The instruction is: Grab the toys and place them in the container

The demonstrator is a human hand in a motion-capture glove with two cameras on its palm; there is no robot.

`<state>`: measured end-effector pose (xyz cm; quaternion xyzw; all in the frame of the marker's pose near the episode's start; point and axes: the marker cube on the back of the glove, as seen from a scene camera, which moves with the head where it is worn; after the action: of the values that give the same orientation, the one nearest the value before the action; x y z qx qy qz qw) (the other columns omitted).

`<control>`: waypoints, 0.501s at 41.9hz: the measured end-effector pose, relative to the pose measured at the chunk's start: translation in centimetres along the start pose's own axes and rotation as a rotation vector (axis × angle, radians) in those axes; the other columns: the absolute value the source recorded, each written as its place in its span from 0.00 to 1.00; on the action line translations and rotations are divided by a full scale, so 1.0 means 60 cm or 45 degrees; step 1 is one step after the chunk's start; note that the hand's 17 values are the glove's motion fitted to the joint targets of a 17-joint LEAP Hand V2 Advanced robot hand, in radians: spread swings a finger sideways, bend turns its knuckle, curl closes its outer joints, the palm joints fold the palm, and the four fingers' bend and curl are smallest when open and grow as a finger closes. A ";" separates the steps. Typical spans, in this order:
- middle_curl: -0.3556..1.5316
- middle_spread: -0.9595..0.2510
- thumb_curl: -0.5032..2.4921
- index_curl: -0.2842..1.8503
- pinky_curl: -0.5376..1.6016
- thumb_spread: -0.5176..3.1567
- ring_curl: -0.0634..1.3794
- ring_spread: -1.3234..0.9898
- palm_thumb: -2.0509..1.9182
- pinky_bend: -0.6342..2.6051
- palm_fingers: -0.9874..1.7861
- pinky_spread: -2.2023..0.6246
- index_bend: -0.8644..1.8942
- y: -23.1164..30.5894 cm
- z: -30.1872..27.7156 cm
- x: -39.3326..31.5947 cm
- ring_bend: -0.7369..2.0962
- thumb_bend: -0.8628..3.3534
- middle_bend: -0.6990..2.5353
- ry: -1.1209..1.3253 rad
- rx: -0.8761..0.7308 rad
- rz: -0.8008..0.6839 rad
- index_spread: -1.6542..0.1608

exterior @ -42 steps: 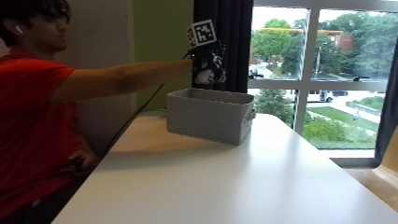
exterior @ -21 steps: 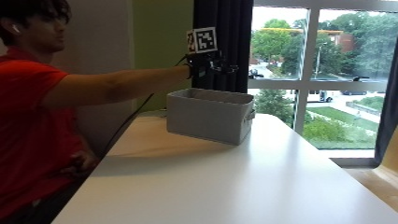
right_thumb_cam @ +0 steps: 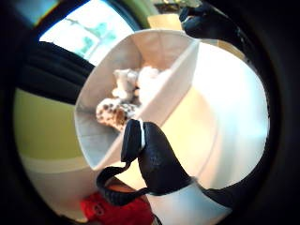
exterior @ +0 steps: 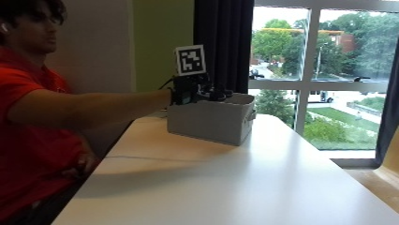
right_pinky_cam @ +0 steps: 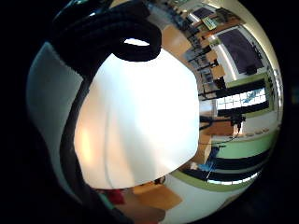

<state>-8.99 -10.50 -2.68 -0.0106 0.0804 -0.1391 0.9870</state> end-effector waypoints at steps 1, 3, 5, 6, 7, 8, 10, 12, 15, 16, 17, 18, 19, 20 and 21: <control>0.43 0.70 0.27 0.34 0.40 0.45 0.15 0.58 0.50 0.46 0.36 0.80 0.43 0.008 0.007 0.013 0.38 0.19 0.29 0.001 -0.006 0.018 0.68; 0.43 0.70 0.27 0.34 0.40 0.45 0.15 0.58 0.50 0.45 0.36 0.80 0.43 0.021 0.019 0.036 0.38 0.19 0.29 0.001 -0.015 0.088 0.68; 0.43 0.70 0.27 0.34 0.40 0.45 0.15 0.58 0.50 0.45 0.36 0.80 0.44 0.035 0.030 0.054 0.38 0.19 0.29 -0.013 -0.021 0.127 0.68; 0.43 0.70 0.27 0.34 0.40 0.45 0.15 0.58 0.50 0.45 0.36 0.80 0.44 0.043 0.036 0.064 0.37 0.19 0.28 -0.020 -0.023 0.119 0.68; 0.42 0.70 0.26 0.34 0.39 0.45 0.15 0.58 0.50 0.44 0.36 0.80 0.44 0.052 0.042 0.075 0.37 0.19 0.28 -0.020 -0.026 0.109 0.68; 0.42 0.70 0.26 0.34 0.39 0.45 0.15 0.58 0.50 0.44 0.36 0.80 0.44 0.060 0.048 0.089 0.37 0.19 0.28 -0.010 -0.030 0.111 0.68; 0.42 0.70 0.26 0.34 0.39 0.45 0.15 0.58 0.50 0.44 0.36 0.80 0.44 0.074 0.060 0.116 0.37 0.19 0.28 0.026 -0.039 0.161 0.68; 0.42 0.70 0.26 0.34 0.39 0.45 0.15 0.58 0.50 0.44 0.36 0.80 0.44 0.086 0.071 0.141 0.36 0.19 0.28 0.058 -0.043 0.230 0.68; 0.42 0.70 0.26 0.34 0.39 0.45 0.16 0.57 0.50 0.43 0.36 0.80 0.44 0.103 0.083 0.161 0.36 0.19 0.28 0.051 -0.040 0.256 0.68; 0.42 0.70 0.26 0.34 0.39 0.45 0.15 0.57 0.50 0.43 0.36 0.80 0.44 0.109 0.086 0.164 0.36 0.19 0.28 0.035 -0.038 0.240 0.68; 0.42 0.70 0.26 0.34 0.39 0.46 0.16 0.57 0.50 0.43 0.36 0.80 0.44 0.114 0.088 0.167 0.36 0.19 0.28 0.019 -0.036 0.228 0.68; 0.42 0.70 0.26 0.34 0.39 0.46 0.16 0.57 0.50 0.43 0.36 0.80 0.44 0.119 0.091 0.171 0.36 0.19 0.28 0.008 -0.035 0.230 0.68; 0.41 0.70 0.26 0.34 0.39 0.46 0.16 0.57 0.50 0.43 0.36 0.80 0.44 0.122 0.094 0.176 0.35 0.19 0.28 0.007 -0.037 0.246 0.68; 0.41 0.70 0.26 0.34 0.39 0.46 0.16 0.57 0.50 0.42 0.36 0.80 0.44 0.126 0.098 0.182 0.35 0.19 0.28 0.014 -0.039 0.268 0.68; 0.41 0.70 0.25 0.34 0.39 0.46 0.16 0.57 0.50 0.42 0.37 0.80 0.45 0.129 0.101 0.188 0.35 0.19 0.27 0.024 -0.042 0.290 0.68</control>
<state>4.77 -6.18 1.20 -0.0163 0.0927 -0.0247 0.9953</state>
